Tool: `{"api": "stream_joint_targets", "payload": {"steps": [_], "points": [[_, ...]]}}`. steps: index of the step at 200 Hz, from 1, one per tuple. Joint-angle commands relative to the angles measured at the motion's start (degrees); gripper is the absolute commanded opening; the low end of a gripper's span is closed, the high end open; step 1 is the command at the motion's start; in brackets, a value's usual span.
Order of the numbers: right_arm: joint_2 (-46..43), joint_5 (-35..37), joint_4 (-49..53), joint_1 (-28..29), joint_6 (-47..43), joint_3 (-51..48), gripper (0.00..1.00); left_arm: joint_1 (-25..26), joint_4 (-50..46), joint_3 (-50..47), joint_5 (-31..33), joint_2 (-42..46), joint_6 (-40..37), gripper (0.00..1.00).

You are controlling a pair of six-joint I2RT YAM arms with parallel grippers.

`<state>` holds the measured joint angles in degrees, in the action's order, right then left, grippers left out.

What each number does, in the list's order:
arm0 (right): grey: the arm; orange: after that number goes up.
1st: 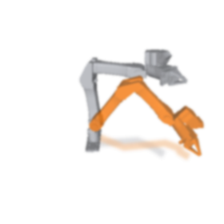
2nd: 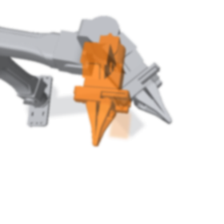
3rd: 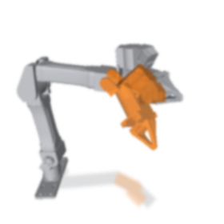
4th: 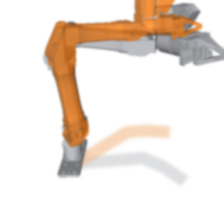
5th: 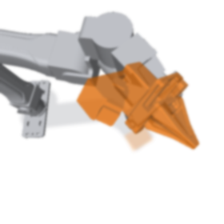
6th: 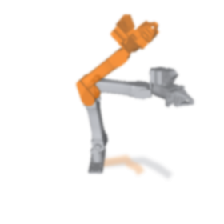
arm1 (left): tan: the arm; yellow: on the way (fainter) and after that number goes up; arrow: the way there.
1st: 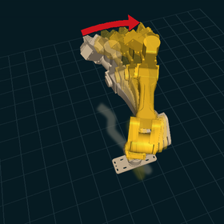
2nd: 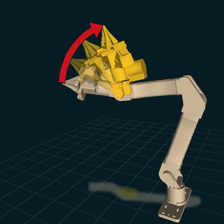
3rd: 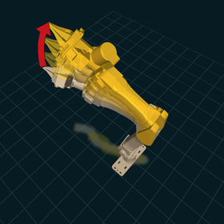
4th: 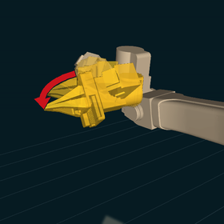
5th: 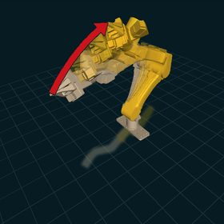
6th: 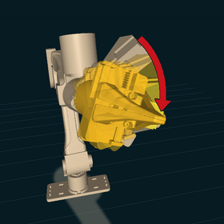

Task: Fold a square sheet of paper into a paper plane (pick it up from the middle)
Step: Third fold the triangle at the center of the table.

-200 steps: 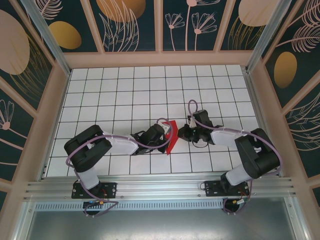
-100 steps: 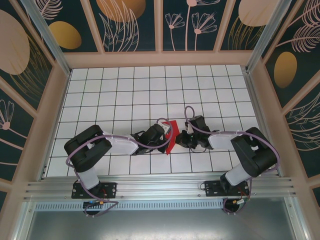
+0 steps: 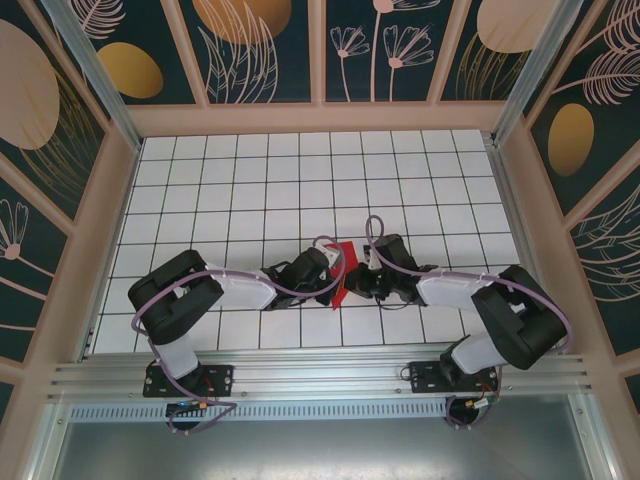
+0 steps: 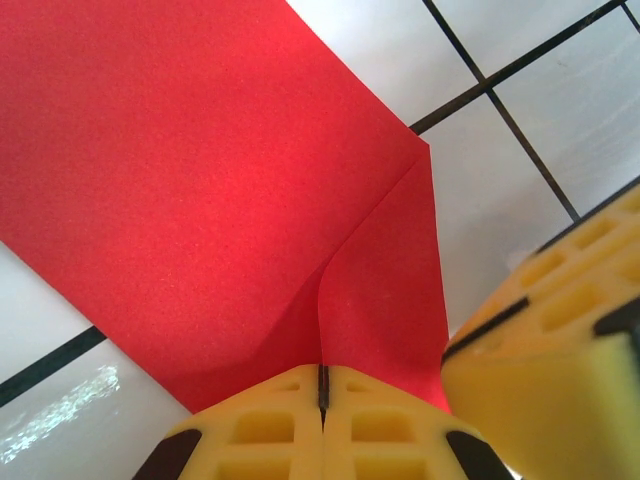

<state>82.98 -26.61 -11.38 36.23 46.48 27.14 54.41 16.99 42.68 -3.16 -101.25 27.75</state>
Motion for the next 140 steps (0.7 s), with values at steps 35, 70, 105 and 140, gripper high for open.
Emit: {"api": "stream_joint_targets", "payload": {"steps": [35, 70, 105, 140], "points": [[2.78, 1.21, -2.67, 0.59, 1.63, -2.48, 0.1, -0.18, -0.28, -0.98, -0.26, 0.75, 0.73, 0.02], [-1.55, 1.56, -0.71, 1.71, 2.15, -1.73, 0.1, -0.25, -0.07, -1.13, -0.42, 0.83, 0.77, 0.02], [-2.98, 1.74, -2.71, 3.47, 4.36, -2.51, 0.11, -0.27, -0.03, -1.34, -0.62, 0.8, 0.81, 0.02], [0.44, 2.7, -6.17, 4.27, 6.15, -4.12, 0.1, -0.21, -0.12, -1.1, -0.67, 0.79, 0.82, 0.02]]}}
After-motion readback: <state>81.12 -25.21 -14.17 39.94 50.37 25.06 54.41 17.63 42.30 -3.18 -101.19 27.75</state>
